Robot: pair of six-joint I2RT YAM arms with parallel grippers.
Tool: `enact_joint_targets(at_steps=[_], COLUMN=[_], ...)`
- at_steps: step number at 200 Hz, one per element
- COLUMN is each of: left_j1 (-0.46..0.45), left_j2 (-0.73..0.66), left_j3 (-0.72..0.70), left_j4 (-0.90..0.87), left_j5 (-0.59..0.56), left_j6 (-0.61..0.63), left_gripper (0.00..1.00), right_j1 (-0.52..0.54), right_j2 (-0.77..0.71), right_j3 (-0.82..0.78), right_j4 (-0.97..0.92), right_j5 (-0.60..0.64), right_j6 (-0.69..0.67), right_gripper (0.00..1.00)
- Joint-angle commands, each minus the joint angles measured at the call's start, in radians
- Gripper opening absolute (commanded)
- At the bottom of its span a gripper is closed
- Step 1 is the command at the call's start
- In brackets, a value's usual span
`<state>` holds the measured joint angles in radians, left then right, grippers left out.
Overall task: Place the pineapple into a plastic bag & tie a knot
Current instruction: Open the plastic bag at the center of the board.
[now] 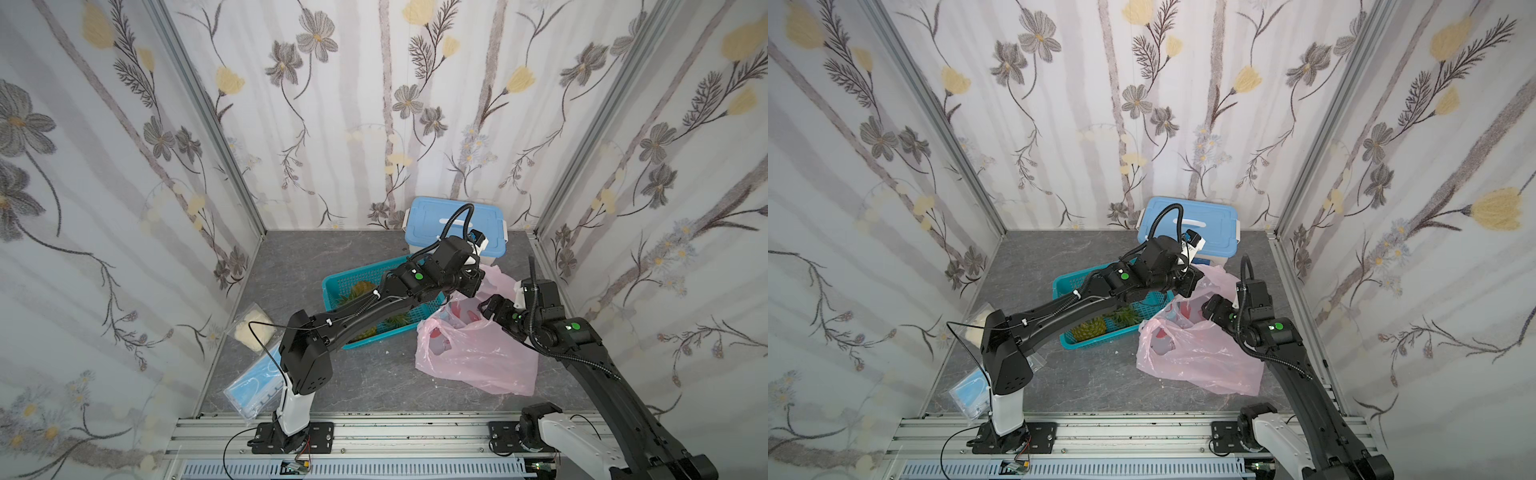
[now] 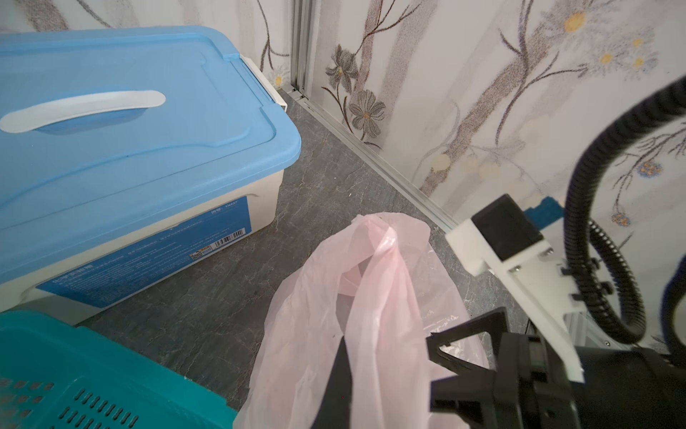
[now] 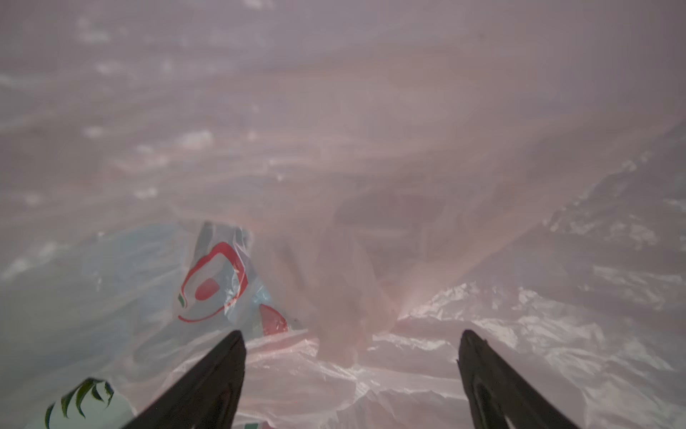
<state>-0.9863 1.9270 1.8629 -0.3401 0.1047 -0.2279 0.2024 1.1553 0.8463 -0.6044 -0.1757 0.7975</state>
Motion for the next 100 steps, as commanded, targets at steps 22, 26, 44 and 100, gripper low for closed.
enact_joint_targets(at_steps=[22, 26, 44, 100], left_j1=[0.001, 0.001, 0.004, 0.047], left_j2=[-0.009, -0.011, -0.013, 0.019], left_j3=[-0.001, -0.001, -0.001, 0.039], left_j4=[0.001, 0.0, -0.004, -0.041], left_j5=[-0.022, -0.029, -0.056, -0.199], left_j6=[-0.073, -0.073, -0.075, -0.113], left_gripper=[0.0, 0.0, 0.0, 0.08], right_j1=[0.047, 0.052, 0.059, 0.023], right_j2=[0.159, 0.168, 0.163, 0.099], right_j3=[0.026, 0.029, 0.007, 0.067], right_j4=[0.117, 0.103, 0.073, -0.065], right_j5=[0.154, 0.167, 0.214, 0.182], right_j6=[0.083, 0.087, 0.093, -0.103], right_gripper=[0.7, 0.64, 0.34, 0.0])
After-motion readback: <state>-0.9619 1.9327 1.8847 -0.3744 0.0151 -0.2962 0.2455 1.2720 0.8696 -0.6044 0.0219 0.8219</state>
